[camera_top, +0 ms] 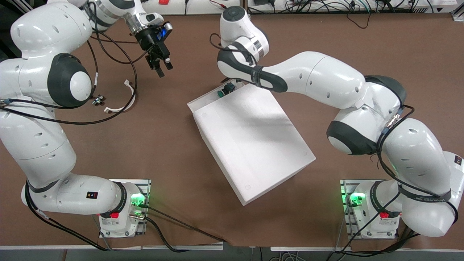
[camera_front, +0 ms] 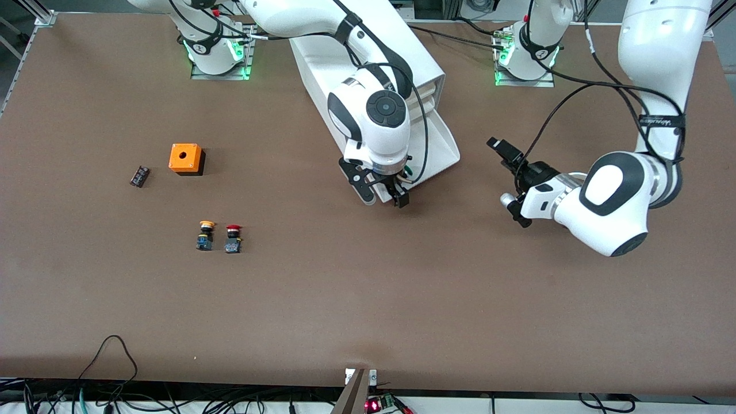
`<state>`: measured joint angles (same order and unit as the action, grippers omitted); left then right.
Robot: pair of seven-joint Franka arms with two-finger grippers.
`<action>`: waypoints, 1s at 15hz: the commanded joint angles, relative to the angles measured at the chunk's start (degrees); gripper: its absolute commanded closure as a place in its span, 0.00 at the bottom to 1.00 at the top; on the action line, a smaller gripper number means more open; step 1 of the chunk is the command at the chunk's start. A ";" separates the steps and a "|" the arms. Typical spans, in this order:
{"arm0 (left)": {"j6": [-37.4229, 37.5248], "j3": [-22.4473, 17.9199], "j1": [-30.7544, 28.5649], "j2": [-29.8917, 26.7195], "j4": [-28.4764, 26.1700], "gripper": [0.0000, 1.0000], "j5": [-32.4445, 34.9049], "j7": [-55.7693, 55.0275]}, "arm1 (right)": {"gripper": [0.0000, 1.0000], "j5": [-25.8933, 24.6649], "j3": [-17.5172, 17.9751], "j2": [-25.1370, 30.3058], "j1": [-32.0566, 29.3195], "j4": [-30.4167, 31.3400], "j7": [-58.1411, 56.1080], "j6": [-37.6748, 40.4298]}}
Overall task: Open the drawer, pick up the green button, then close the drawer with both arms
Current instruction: 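Grasp the green button in the drawer with the right gripper while the left gripper withdraws, then lift the green button out with the right gripper while the left gripper reaches the drawer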
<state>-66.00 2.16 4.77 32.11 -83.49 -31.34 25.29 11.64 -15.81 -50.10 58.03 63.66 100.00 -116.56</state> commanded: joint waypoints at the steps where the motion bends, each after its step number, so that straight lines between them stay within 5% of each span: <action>1: 3.15 0.83 1.29 -3.27 4.28 0.00 6.62 -8.30 | 0.01 -2.66 -0.54 0.71 1.99 3.04 2.83 -2.70; 5: 3.69 1.00 3.66 -7.84 10.08 0.00 17.94 -18.33 | 0.04 -2.94 -0.62 0.79 4.28 6.47 2.92 -5.34; 7: 3.69 1.00 5.50 -8.11 13.16 0.00 23.67 -19.66 | 0.13 -2.94 -0.71 0.88 4.81 7.44 2.92 -6.05; 11: 2.29 -0.22 5.69 -7.42 21.85 0.00 28.96 -19.05 | 0.58 -3.02 -0.71 1.32 4.90 7.35 2.13 -5.61; 14: -5.95 -0.23 5.69 -6.10 23.02 0.00 28.96 -19.23 | 0.95 -2.94 -0.80 1.67 4.90 7.27 1.95 -5.52; 15: -6.33 -0.23 5.60 -5.92 23.02 0.00 28.88 -19.23 | 1.00 -2.94 -0.89 1.67 4.99 7.09 1.87 -5.52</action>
<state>-70.74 1.89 9.94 23.61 -63.45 -3.92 6.68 9.69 -16.17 -49.83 62.28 69.56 101.55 -121.69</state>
